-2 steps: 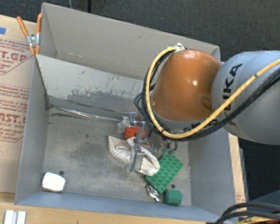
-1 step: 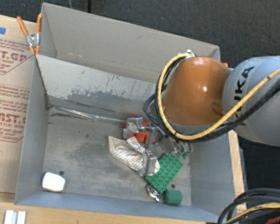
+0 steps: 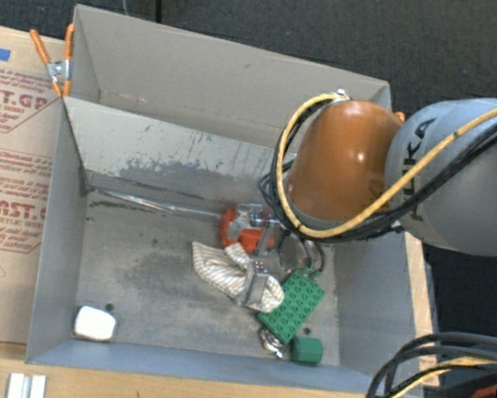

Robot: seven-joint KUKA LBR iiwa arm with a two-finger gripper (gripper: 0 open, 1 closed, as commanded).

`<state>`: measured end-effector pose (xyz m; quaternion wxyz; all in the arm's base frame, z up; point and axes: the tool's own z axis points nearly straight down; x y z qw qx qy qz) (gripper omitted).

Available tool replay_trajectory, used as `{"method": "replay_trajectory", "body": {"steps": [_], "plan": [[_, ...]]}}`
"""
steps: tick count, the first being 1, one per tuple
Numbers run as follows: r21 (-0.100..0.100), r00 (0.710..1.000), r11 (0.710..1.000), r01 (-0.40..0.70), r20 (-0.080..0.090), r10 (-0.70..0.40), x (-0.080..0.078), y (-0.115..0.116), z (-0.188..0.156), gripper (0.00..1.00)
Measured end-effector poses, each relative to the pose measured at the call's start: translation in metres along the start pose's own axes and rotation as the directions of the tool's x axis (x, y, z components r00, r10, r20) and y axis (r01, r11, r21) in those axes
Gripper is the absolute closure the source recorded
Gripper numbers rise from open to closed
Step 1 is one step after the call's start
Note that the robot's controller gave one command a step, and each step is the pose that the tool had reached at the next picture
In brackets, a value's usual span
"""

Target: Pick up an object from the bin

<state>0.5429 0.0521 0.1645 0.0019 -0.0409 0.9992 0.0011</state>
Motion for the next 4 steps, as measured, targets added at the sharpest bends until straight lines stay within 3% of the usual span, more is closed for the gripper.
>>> {"method": "replay_trajectory", "body": {"steps": [1,2,3,4], "plan": [[-0.001,0.986,0.986,-0.167,0.001,0.167,-0.018,-0.012,0.012,0.0],[0.0,1.0,1.0,-0.014,0.003,0.014,-0.008,-0.034,0.039,0.0],[-0.002,0.998,0.998,-0.068,0.003,0.068,-0.003,-0.055,0.072,0.0],[-0.002,0.983,0.983,-0.181,-0.001,0.181,-0.004,-0.06,0.087,0.0]]}}
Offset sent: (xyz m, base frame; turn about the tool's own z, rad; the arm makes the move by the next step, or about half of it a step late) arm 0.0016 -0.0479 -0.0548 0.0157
